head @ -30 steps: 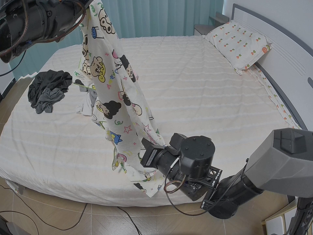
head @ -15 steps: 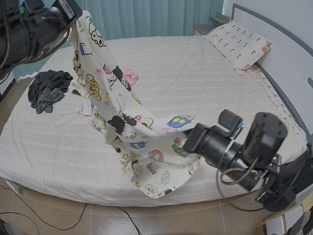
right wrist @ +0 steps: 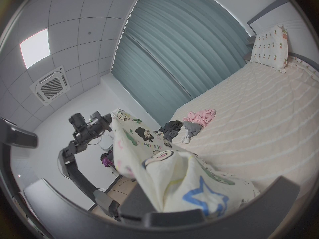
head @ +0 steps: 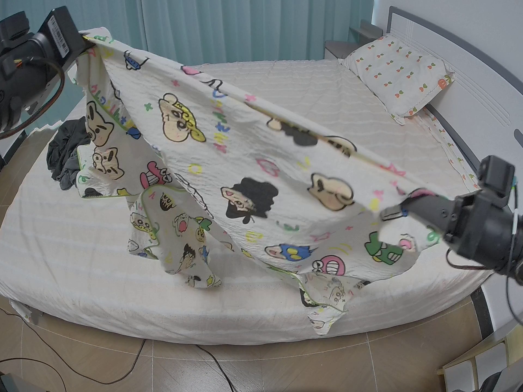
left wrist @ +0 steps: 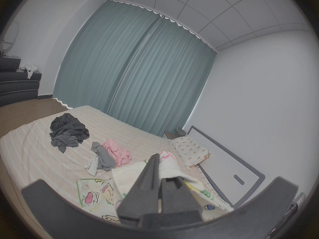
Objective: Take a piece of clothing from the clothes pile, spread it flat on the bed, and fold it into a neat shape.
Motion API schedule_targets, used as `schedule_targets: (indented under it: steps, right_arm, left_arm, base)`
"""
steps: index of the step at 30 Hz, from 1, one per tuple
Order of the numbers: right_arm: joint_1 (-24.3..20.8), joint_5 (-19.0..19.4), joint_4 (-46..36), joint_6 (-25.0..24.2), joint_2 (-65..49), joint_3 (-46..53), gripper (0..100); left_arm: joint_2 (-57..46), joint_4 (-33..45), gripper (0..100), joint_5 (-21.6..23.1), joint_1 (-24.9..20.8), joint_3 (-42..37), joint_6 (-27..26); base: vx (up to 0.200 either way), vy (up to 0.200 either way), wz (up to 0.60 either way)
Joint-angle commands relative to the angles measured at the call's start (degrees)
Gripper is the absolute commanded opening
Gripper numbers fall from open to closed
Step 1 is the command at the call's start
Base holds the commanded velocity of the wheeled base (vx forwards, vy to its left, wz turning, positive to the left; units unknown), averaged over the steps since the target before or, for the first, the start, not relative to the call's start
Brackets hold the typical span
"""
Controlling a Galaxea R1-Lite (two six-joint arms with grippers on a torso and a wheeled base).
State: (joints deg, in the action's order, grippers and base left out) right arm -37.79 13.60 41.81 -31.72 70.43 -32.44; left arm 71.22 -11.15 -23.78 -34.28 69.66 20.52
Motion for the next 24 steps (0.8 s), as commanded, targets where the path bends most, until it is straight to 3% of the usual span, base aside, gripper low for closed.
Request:
schedule_targets:
  steps: [1, 10, 19, 24]
  right_arm:
    - [3.6, 1.86, -3.49, -0.01, -8.9, -1.49, 0]
    - [3.6, 2.92, -3.67, 0.08, -8.55, -2.45, 0]
    - [3.6, 3.09, -3.67, 0.08, -8.11, -2.54, 0]
    - [3.6, 3.27, -3.67, 0.08, -8.02, -2.98, 0]
  left_arm:
    - [-5.74, -0.1, 0, 1.11, 0.0, -2.42, -0.13]
    - [-11.01, 4.47, 0, 1.99, -2.02, -8.13, -0.13]
    - [-16.11, 12.21, 0, 4.71, -2.11, -7.78, 0.05]
    - [-17.69, 12.12, 0, 5.41, -2.37, -7.34, 0.05]
  base:
    - [0.0, 0.0, 0.0]
    - [0.0, 0.0, 0.0]
    - [0.0, 0.0, 0.0]
    - [0.0, 0.0, 0.0]
